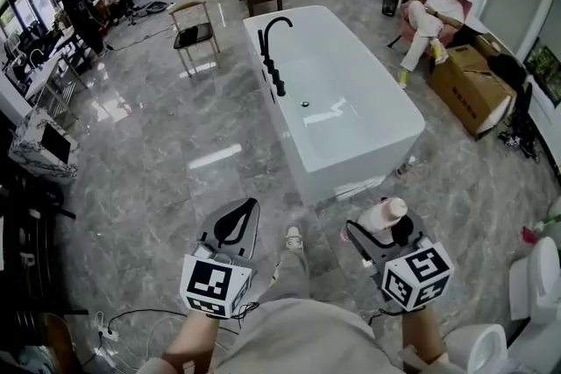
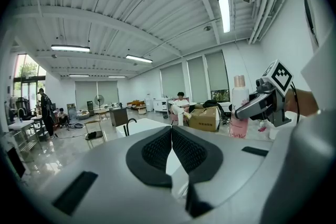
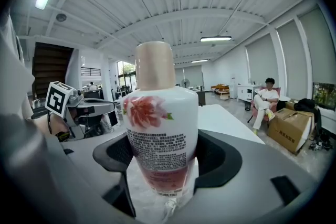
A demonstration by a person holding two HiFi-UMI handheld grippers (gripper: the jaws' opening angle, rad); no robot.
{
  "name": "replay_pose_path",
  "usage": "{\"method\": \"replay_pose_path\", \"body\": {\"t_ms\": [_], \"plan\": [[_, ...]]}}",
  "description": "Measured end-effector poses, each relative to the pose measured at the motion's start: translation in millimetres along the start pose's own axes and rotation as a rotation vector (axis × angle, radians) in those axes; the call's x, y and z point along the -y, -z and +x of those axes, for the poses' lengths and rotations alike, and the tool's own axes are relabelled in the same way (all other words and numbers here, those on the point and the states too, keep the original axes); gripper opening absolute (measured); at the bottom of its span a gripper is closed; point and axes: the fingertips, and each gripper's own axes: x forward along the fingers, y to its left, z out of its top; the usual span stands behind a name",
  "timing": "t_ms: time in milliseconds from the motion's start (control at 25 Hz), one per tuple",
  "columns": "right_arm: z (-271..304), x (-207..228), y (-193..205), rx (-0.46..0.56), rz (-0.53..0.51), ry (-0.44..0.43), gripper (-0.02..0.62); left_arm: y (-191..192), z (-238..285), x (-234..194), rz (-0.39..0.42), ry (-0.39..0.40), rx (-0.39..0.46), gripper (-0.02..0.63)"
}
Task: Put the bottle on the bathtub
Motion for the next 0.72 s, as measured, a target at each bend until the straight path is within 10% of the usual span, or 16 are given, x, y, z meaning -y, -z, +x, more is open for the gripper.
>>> {"method": "replay_pose_path", "body": {"t_ms": [720], "plan": [[160,90,-58,-0.028,-0.005,0.008,0.367,10,156,-101,-0.034,-0.002,-0.034,0.021]]}}
